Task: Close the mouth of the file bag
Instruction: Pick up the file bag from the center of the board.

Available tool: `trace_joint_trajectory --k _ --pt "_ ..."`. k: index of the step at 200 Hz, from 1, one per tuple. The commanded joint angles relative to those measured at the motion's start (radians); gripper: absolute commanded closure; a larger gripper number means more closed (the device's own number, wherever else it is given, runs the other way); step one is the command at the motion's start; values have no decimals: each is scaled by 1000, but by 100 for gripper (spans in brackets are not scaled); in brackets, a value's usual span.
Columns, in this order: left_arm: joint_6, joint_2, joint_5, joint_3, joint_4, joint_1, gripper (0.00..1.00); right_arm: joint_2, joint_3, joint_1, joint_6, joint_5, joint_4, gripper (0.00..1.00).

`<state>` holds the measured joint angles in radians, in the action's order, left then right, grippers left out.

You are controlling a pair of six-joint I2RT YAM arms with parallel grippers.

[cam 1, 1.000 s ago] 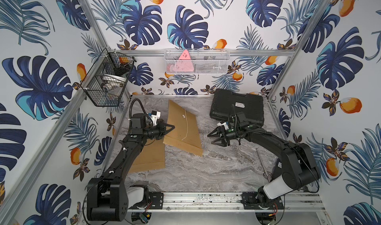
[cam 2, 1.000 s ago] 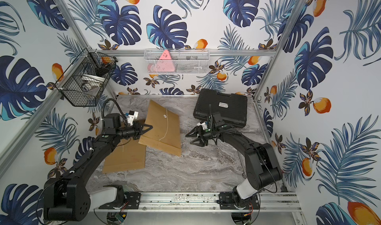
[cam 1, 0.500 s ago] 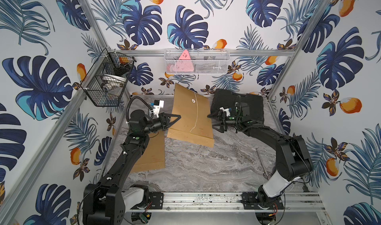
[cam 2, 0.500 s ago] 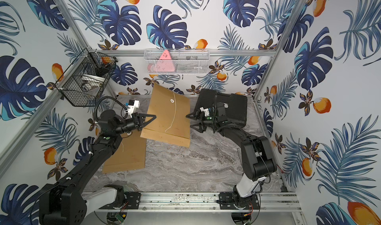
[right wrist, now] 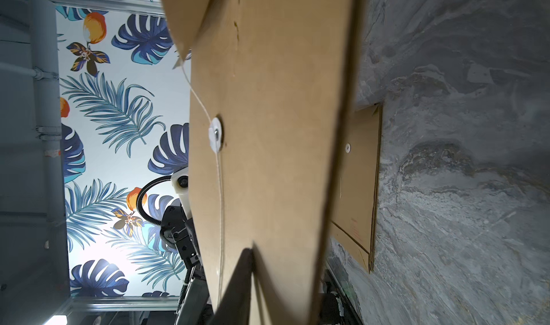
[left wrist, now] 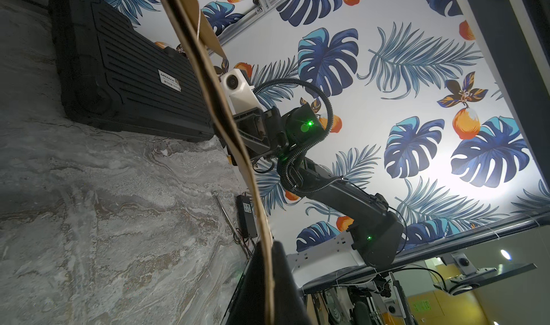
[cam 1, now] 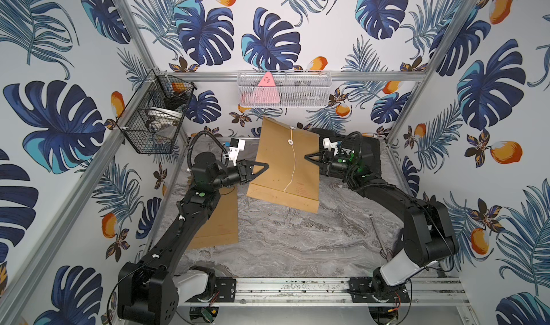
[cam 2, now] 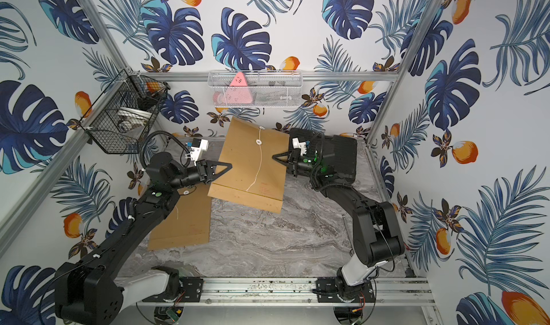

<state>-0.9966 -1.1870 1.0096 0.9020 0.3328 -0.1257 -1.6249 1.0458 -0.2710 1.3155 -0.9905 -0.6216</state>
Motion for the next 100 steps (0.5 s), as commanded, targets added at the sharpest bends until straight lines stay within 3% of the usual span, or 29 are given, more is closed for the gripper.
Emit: trace_joint_trajectory --k 1,14,32,59,83,100 --pt "21 -14 31 26 8 0 66 24 -24 1 42 -24 -205 94" --pt "20 -29 45 49 10 8 51 47 -47 0 49 -18 -306 96" --pt "53 -65 55 120 -47 40 44 76 -65 0 47 -16 -399 95" --pt "143 -142 66 261 -180 52 41 103 -60 0 15 -47 -426 95" --pt "165 -194 58 323 -181 52 42 118 -59 0 21 -72 -460 94" --pt "102 -221 60 325 -83 40 46 123 -61 0 14 -66 -444 94"
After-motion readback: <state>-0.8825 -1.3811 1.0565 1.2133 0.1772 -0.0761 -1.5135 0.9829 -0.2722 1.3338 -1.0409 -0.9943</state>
